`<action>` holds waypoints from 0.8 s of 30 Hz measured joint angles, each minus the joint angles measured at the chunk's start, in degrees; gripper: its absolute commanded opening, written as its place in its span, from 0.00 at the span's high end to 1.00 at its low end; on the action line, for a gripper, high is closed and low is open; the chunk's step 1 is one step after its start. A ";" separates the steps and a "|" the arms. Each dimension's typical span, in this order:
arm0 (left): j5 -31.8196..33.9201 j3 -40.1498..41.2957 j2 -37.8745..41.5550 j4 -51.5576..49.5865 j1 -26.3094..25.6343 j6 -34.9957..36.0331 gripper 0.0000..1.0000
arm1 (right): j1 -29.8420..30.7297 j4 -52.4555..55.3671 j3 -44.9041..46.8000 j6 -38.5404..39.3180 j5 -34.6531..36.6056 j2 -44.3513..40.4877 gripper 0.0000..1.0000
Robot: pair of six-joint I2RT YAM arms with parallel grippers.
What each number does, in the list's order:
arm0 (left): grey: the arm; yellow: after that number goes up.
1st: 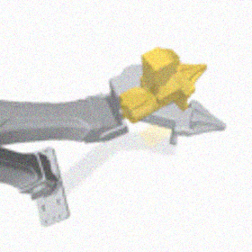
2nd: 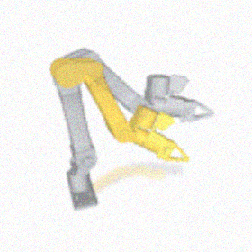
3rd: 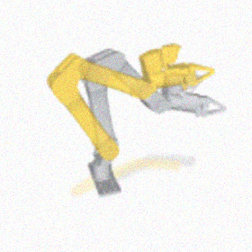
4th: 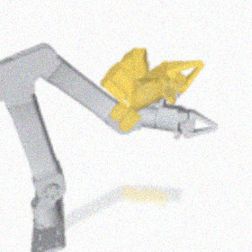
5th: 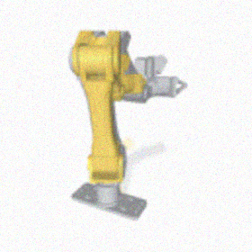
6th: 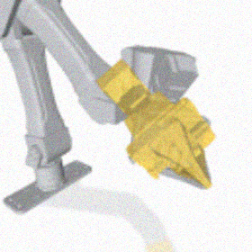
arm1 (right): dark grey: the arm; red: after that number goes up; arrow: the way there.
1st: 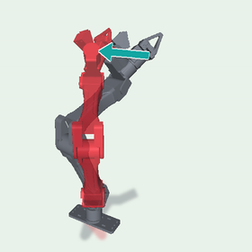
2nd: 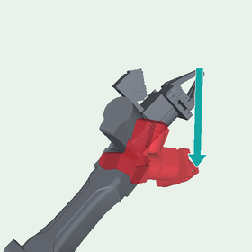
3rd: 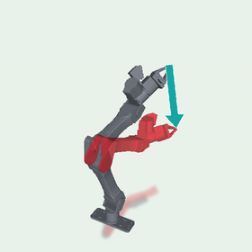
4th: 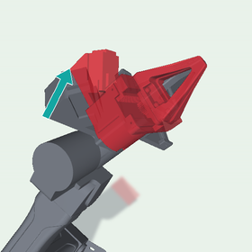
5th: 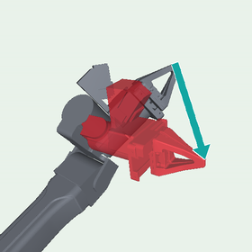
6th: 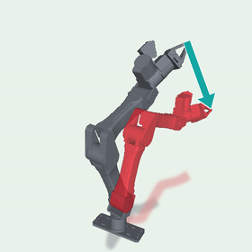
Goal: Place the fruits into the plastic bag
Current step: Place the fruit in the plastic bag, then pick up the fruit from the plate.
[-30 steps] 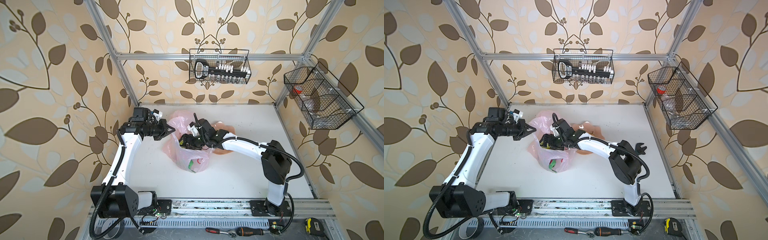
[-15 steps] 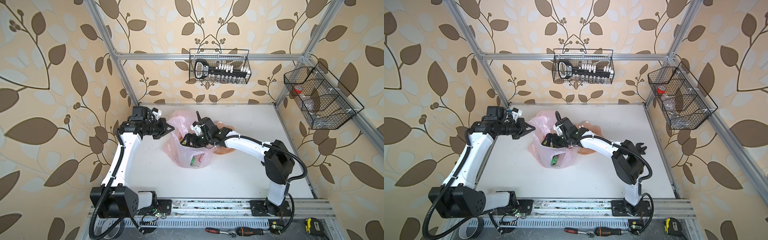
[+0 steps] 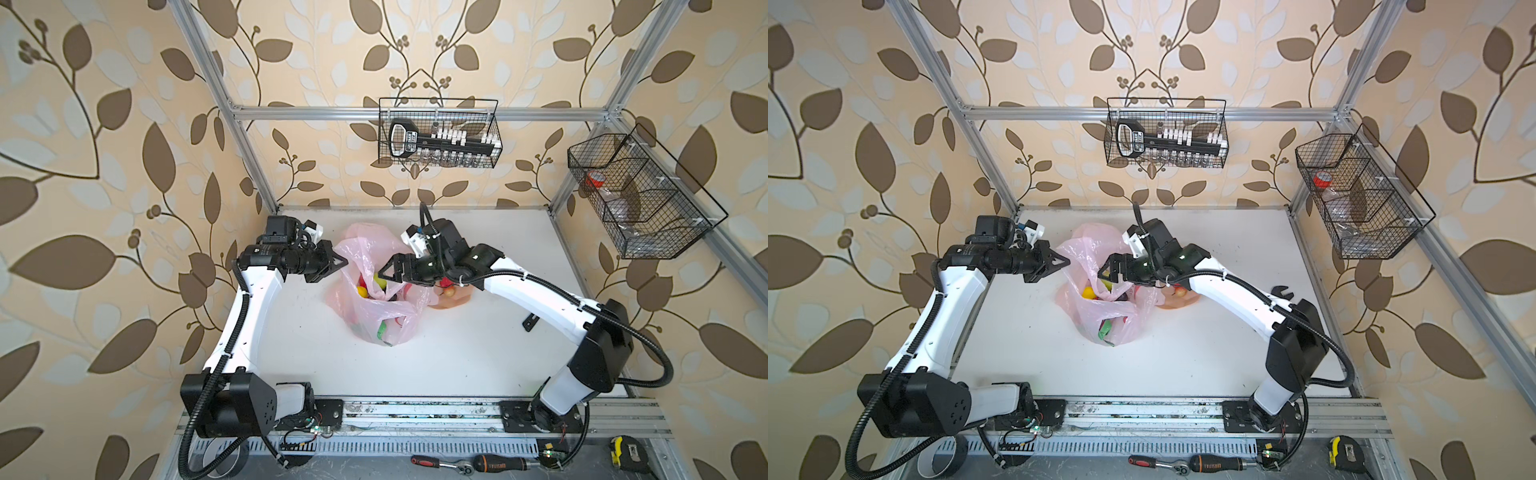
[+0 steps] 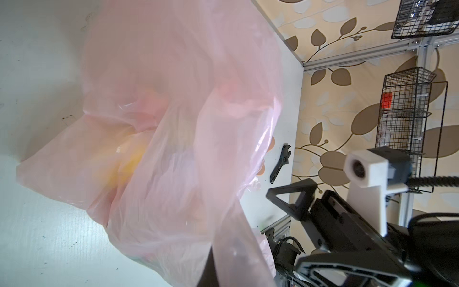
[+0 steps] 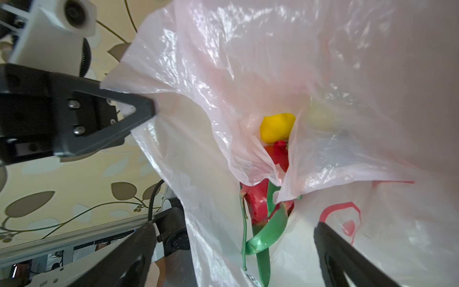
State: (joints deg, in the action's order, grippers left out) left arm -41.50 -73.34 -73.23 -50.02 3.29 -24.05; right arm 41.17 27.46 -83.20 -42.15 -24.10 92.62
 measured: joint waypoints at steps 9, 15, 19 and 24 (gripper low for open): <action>-0.26 0.00 0.00 0.02 0.00 0.52 1.00 | -16.94 6.45 8.02 4.94 3.87 -10.64 0.05; -0.39 0.00 0.00 0.02 0.00 1.14 1.00 | -21.27 11.17 8.22 11.93 9.99 -3.61 0.20; -0.50 0.00 0.02 0.02 0.00 1.33 1.00 | -19.76 12.83 8.20 14.97 13.07 3.19 0.28; -0.52 0.00 0.11 0.02 0.00 1.40 1.00 | -17.07 14.21 8.17 16.96 16.79 8.24 0.32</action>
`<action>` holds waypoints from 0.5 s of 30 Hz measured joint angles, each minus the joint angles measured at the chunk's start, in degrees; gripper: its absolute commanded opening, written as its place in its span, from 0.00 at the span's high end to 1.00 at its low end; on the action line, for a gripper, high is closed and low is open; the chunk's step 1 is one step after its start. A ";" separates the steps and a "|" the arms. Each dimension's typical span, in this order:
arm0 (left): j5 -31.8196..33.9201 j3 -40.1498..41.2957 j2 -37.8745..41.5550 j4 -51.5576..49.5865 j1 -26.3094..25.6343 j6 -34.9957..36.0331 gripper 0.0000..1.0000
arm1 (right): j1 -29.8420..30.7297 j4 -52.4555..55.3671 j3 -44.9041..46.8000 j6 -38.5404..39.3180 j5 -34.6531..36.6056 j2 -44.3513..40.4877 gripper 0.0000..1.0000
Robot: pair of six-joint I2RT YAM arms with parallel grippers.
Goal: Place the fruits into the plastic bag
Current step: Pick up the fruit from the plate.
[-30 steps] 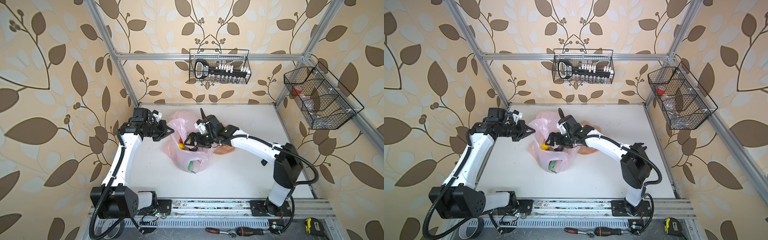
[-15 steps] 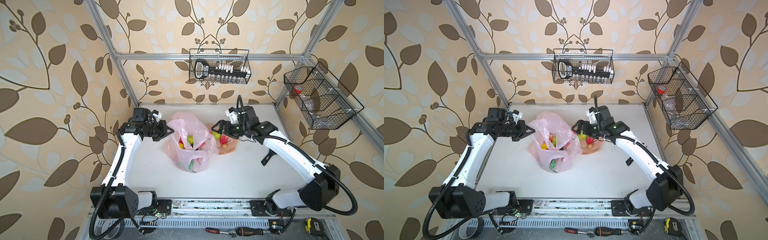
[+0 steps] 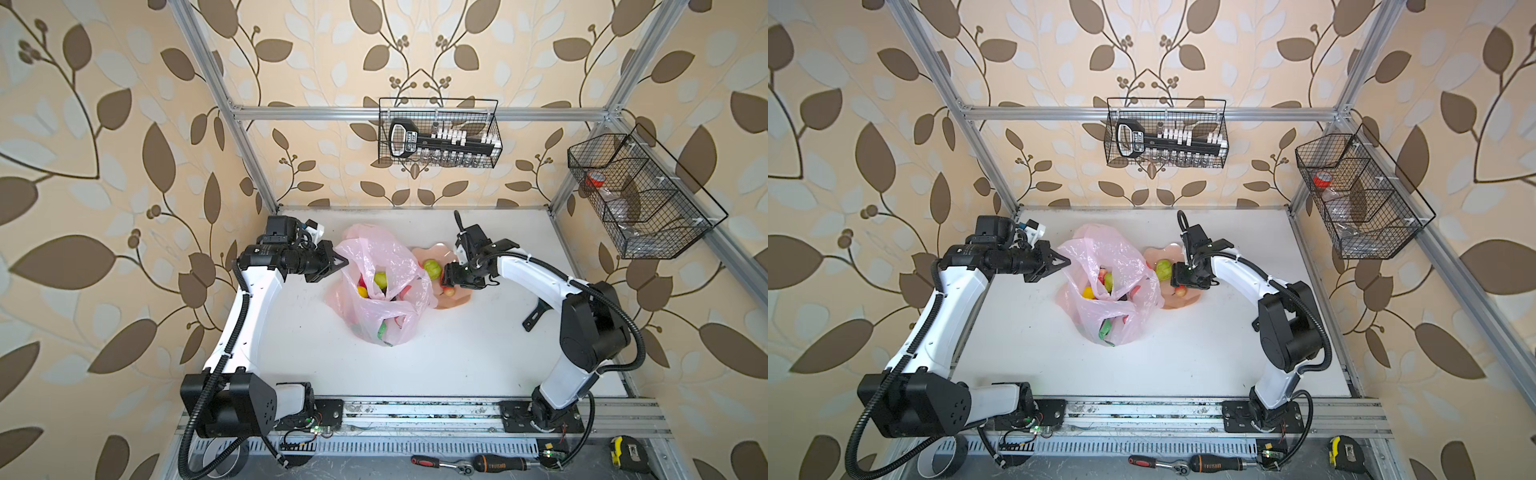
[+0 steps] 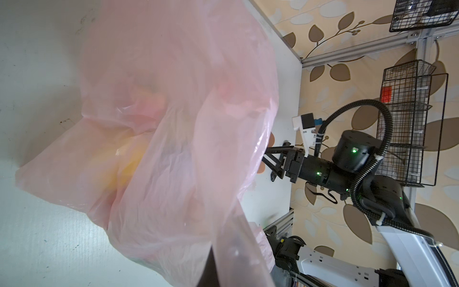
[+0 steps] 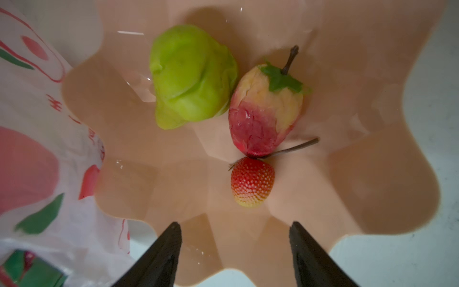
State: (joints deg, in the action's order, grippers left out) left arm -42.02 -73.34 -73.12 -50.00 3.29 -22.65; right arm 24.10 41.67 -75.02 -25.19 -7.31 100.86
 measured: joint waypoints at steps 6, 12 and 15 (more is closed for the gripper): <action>-0.02 0.00 0.42 0.00 0.00 0.00 1.00 | 0.81 0.15 -0.02 0.63 2.51 2.05 0.37; -0.09 0.15 0.42 0.00 0.00 0.00 1.00 | 0.83 -0.46 -0.09 0.61 4.59 5.05 0.41; -0.20 0.15 0.42 0.02 0.00 0.00 1.00 | 1.01 -0.81 -0.33 0.61 5.14 6.21 0.42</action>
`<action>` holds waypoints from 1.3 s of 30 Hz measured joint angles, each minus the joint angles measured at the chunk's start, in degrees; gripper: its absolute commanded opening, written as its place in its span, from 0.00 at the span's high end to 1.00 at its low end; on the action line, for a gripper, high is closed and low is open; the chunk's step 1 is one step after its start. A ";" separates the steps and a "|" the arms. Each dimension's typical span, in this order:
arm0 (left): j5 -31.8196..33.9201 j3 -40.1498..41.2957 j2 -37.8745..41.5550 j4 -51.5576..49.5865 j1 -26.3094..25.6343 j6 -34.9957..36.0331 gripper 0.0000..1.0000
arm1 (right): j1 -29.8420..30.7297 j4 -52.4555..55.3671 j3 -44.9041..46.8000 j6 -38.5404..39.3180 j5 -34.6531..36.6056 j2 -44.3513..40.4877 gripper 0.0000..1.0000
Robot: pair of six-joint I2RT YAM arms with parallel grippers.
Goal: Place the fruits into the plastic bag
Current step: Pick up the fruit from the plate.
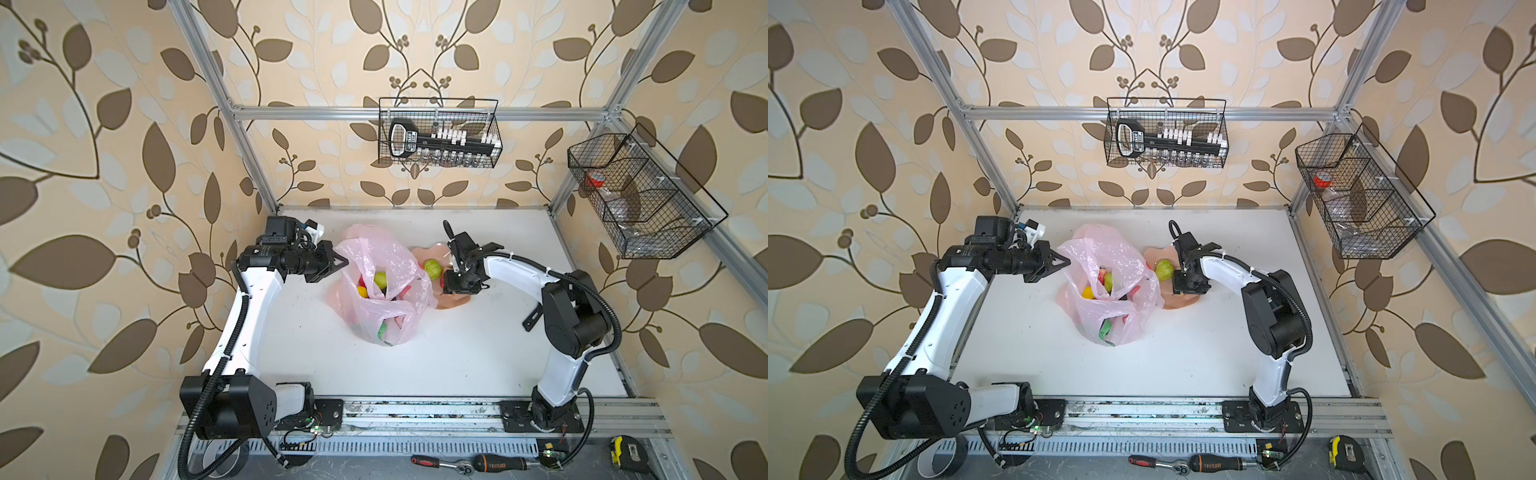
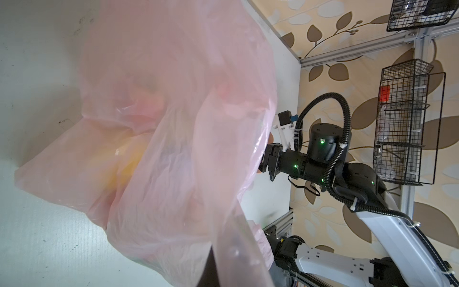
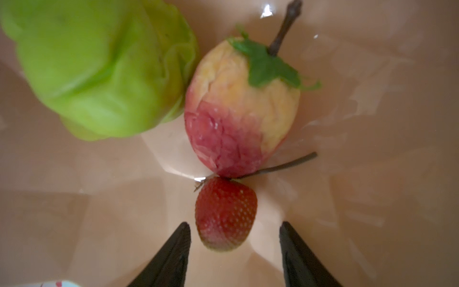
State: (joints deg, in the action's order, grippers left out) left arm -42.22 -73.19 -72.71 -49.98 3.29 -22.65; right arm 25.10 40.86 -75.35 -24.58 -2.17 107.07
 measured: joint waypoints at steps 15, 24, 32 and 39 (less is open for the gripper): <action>-0.83 0.17 0.02 0.00 0.00 0.00 1.00 | 0.74 -1.55 -0.83 -0.15 1.36 2.95 0.58; -0.85 0.17 0.02 0.00 0.00 0.00 1.00 | 1.14 -0.63 -0.85 -0.44 2.45 1.29 0.70; -0.85 0.17 0.02 0.00 0.00 0.00 1.00 | 0.24 0.11 -1.46 -1.25 1.09 -8.85 0.71; -0.96 0.17 0.02 0.00 0.00 0.00 1.00 | -3.72 -5.22 -0.33 -4.46 -6.95 -18.18 0.74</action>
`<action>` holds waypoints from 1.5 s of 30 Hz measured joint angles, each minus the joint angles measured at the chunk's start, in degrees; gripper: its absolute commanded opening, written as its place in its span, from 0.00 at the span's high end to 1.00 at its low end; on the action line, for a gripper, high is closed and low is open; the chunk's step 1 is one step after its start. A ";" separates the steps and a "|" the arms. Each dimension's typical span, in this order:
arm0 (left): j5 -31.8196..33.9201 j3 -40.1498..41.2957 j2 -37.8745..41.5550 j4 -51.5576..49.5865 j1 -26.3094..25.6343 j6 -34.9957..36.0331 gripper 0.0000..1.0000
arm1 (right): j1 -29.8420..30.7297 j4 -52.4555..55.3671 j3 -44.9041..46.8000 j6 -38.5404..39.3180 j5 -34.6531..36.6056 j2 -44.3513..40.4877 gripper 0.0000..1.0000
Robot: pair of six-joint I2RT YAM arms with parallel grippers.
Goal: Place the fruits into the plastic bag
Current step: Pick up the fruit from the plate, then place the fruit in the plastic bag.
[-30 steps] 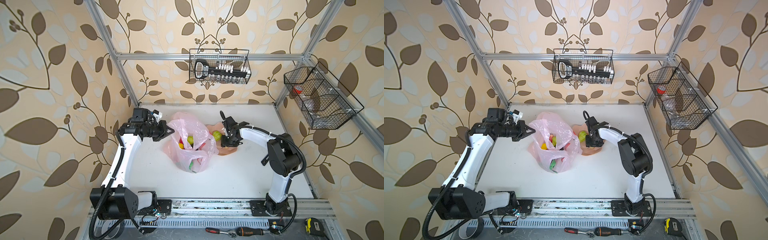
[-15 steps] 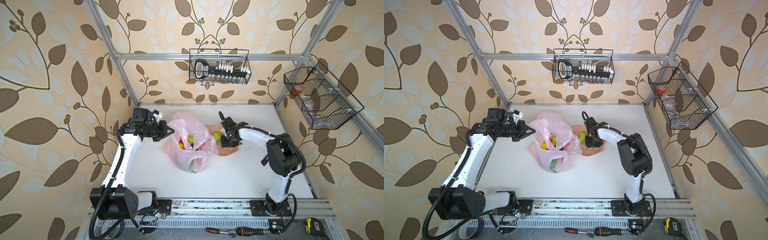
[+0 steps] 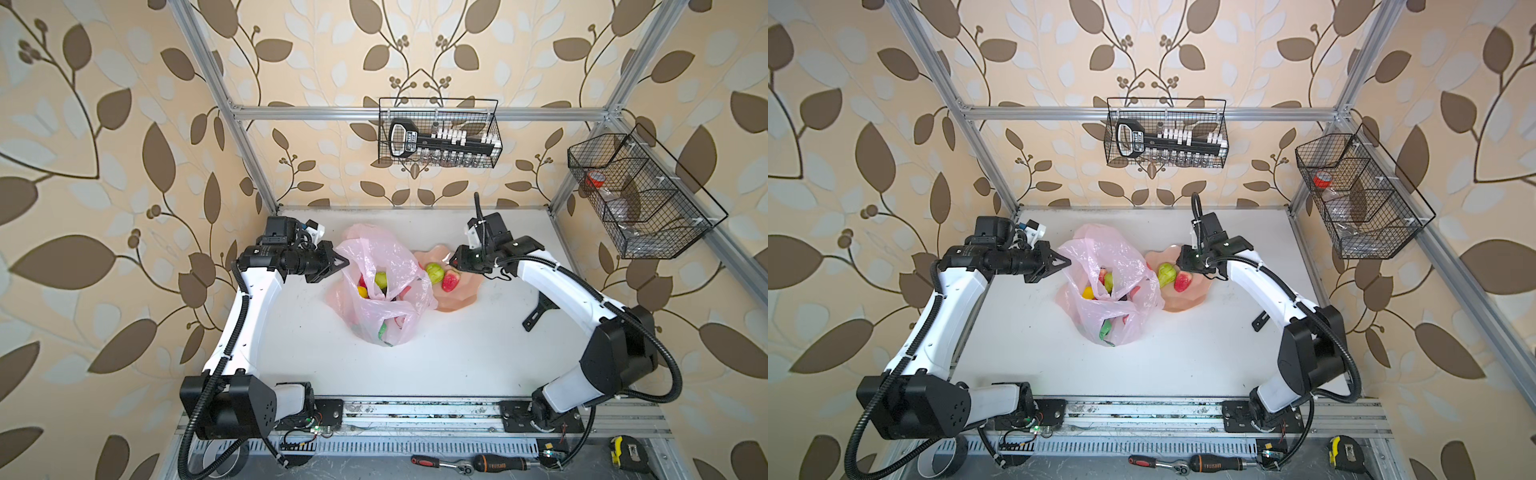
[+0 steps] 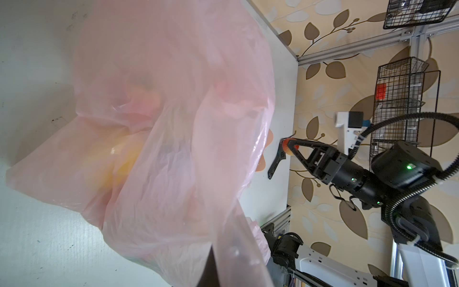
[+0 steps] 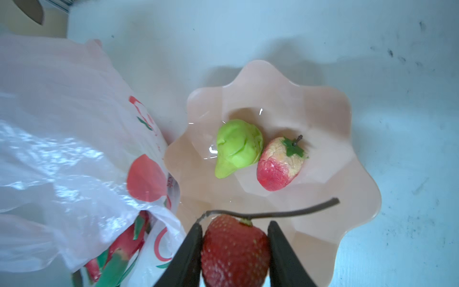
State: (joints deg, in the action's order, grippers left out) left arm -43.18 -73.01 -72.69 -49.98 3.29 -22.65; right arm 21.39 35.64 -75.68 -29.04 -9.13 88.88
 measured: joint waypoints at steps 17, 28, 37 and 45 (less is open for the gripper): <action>-0.31 0.04 0.00 0.02 0.00 -0.02 1.00 | 11.87 -7.34 -0.59 -7.54 -7.54 1.05 0.76; -0.31 0.59 0.09 0.11 0.00 -0.02 1.00 | 22.10 -11.15 -6.84 -12.33 -7.82 7.74 0.78; -0.33 0.96 0.24 0.13 0.00 -0.02 1.00 | 22.88 -11.13 -10.19 -13.60 -7.45 10.69 0.78; -0.33 1.01 0.33 0.15 0.00 -0.04 1.00 | 23.58 -9.88 -11.69 -14.01 -6.73 13.94 0.77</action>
State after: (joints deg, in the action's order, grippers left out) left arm -43.51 -72.01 -72.36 -49.82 3.29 -22.70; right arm 44.97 25.76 -87.37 -43.05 -15.86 102.83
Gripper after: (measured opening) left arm 0.046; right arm 0.382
